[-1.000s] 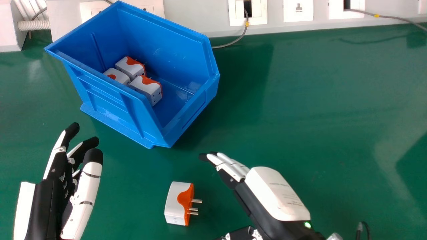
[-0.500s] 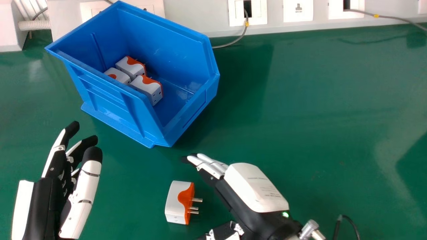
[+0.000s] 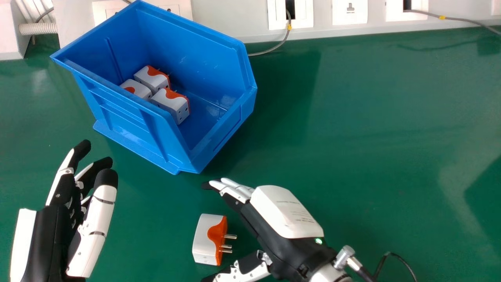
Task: Pick all objects and put in blue box
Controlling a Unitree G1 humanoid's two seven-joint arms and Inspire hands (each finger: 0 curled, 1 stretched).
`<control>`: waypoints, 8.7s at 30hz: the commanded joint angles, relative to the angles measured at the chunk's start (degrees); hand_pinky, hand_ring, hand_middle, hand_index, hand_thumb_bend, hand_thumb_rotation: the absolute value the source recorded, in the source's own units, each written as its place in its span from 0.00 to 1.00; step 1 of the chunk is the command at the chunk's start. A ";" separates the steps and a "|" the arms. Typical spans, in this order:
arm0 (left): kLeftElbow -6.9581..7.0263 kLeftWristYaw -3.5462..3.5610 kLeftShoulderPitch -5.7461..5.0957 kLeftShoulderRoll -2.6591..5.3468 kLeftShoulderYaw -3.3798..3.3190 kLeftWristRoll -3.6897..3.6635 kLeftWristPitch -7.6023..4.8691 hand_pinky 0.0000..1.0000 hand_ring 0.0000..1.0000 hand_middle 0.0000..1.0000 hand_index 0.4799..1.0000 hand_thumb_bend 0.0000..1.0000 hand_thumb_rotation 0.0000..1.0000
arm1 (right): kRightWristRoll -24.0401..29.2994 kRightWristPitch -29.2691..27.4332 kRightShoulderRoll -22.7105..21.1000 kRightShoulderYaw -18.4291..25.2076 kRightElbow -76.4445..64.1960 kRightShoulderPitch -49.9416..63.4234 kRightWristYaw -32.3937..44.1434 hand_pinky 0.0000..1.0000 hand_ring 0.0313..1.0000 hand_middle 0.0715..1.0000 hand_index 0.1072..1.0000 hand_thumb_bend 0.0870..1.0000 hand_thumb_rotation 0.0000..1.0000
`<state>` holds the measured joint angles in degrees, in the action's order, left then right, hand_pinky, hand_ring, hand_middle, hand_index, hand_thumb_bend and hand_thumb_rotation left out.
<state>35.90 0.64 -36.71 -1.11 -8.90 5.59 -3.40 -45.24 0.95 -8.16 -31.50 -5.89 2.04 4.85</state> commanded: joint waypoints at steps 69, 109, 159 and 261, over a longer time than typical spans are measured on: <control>4.10 0.53 0.63 -0.29 -0.70 -0.38 2.53 0.78 0.84 0.83 0.82 0.54 0.79 | 2.23 3.14 3.56 -4.59 14.34 -13.06 1.72 0.75 0.86 0.88 0.81 0.57 0.11; 6.20 0.32 0.38 0.08 0.04 -0.37 3.82 0.78 0.84 0.84 0.82 0.52 0.80 | 1.96 4.35 1.75 -8.77 19.72 -15.42 6.74 0.62 0.73 0.77 0.70 0.27 0.00; 7.17 1.14 0.15 -0.87 -0.72 -0.98 4.99 0.78 0.84 0.83 0.83 0.53 0.80 | 1.04 -6.77 1.34 -3.79 18.11 -13.98 -13.59 0.35 0.41 0.47 0.40 0.45 0.00; 3.01 -0.77 -3.91 1.10 3.14 1.60 -3.31 0.78 0.84 0.82 0.80 0.56 0.78 | 6.73 -11.02 16.01 6.25 74.80 -79.81 -22.60 0.33 0.41 0.51 0.47 0.44 0.00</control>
<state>37.67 0.08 -39.86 0.00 -5.83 6.74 -4.90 -38.95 -9.61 7.42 -25.24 68.87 -73.89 -17.04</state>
